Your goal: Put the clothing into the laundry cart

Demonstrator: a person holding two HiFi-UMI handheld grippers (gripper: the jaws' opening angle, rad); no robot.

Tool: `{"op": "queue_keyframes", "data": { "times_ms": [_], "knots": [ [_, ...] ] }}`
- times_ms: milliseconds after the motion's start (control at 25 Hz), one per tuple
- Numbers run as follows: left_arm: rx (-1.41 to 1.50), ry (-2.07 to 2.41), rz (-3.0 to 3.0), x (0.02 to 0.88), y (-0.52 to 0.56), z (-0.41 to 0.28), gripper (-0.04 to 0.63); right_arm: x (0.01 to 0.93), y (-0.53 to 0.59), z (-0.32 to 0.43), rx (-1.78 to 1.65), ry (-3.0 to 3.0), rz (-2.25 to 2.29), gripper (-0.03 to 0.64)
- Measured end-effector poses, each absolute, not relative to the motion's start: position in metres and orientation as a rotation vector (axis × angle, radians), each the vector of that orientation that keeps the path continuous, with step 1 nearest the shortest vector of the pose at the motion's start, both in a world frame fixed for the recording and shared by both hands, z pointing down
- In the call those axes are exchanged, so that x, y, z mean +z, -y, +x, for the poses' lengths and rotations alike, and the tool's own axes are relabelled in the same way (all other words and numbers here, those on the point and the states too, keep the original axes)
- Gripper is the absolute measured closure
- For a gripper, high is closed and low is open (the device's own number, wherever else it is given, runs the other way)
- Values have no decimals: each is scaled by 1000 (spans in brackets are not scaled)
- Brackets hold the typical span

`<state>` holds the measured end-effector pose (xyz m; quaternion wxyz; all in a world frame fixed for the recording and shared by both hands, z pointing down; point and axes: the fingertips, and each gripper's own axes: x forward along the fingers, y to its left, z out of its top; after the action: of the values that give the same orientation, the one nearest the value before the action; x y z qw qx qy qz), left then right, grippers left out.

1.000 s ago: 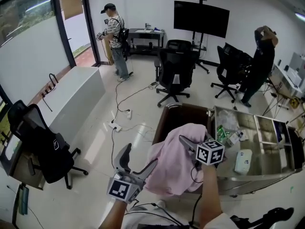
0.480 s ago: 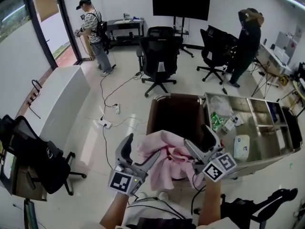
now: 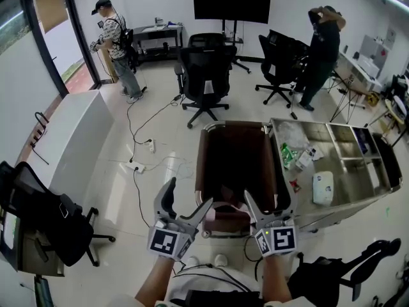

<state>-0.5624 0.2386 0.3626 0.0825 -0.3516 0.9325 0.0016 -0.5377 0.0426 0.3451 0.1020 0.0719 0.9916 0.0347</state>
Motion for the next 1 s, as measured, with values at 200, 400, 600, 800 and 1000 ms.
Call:
{"op": "queue_keyframes", "data": {
  "times_ms": [200,400,600,800,1000],
  "knots": [
    [-6,-2810,-1054,371,-241,-563,161,353,-45,-538,78,-2990,170,160],
    [-22,-2808,-1062,373,-242,-561,161,352,-53,-537,130,-2975,196,163],
    [-23,-2800,-1082,371,-242,-558,161,352,-65,-535,130,-2981,211,163],
    [-38,-2792,-1090,371,-241,-556,161,351,-68,-532,148,-2976,213,164],
    [-36,-2786,-1097,370,-245,-553,161,352,-69,-528,140,-2987,193,164]
  ]
}}
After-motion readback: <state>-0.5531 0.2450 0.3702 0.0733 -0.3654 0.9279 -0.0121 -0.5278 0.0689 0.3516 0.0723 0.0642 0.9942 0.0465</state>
